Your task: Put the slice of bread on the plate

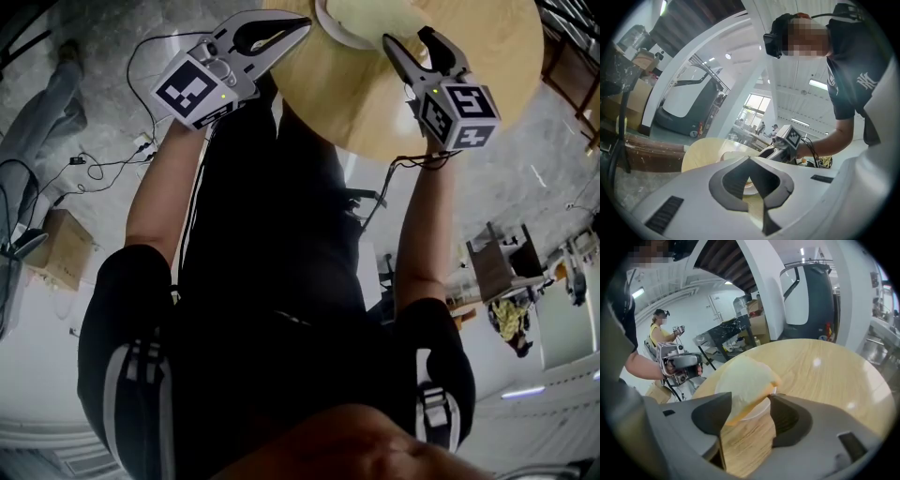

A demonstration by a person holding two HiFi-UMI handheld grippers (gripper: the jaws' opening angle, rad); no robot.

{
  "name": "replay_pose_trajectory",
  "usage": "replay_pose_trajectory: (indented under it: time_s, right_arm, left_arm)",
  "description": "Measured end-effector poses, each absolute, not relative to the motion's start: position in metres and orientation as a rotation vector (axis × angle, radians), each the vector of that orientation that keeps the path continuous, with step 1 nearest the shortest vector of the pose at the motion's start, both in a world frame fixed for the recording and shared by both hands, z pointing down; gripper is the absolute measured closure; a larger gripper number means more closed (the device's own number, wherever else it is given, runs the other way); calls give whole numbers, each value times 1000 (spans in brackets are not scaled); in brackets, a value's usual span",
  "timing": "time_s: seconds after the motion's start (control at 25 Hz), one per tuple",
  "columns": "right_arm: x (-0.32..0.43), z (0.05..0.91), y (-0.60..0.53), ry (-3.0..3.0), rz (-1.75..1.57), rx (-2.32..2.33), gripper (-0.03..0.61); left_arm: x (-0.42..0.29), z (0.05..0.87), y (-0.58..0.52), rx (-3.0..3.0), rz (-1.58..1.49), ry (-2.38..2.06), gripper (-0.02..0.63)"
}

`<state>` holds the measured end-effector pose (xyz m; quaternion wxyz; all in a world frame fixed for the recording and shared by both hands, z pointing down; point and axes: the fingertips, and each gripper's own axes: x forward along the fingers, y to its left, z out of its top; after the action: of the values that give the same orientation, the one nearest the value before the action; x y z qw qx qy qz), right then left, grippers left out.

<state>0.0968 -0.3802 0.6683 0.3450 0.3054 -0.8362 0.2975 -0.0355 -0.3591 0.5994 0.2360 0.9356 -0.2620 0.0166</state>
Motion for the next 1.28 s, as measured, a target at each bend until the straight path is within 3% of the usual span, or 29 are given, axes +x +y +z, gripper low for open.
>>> replay_pose_trajectory:
  time_s: [0.52,0.8,1.28]
  right_arm:
    - [96,665,-383,-2195,644,948,280]
    - [94,612,-369,-2306,591,1036,285]
    - [112,444,-342,-2555,331,1194,544]
  left_arm:
    - [-32,573,-330,2603,45,-702,606]
    - [-32,533,-317,2645,48,-697,606]
    - [-21,431,-310,2687,-39,-719,606]
